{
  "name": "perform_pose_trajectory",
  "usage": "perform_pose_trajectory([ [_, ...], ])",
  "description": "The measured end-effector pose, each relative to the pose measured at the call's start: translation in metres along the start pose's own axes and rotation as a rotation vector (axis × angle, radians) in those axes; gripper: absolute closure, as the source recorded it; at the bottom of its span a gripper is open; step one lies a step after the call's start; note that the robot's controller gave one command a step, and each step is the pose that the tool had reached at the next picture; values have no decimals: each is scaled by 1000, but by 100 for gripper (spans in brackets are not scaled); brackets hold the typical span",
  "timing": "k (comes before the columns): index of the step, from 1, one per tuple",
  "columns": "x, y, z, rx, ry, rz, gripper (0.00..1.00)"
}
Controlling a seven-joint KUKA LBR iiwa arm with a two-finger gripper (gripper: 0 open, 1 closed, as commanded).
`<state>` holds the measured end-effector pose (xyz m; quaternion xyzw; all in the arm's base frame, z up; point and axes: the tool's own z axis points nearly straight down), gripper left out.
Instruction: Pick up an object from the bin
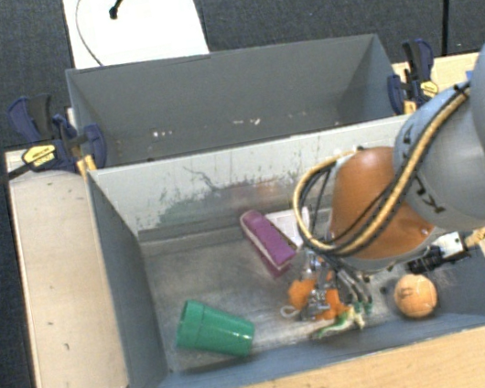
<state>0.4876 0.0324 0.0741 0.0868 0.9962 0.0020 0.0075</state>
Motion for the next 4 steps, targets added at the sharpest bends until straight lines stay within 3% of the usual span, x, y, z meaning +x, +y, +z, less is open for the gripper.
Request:
perform_pose_trajectory([
  [1,-2,-3,-51,6,20,6,100],
  [2,-15,12,-118,6,17,13,100],
  [3,-18,-6,-176,5,14,2,100],
  [4,-32,5,-225,5,12,-23,100],
])
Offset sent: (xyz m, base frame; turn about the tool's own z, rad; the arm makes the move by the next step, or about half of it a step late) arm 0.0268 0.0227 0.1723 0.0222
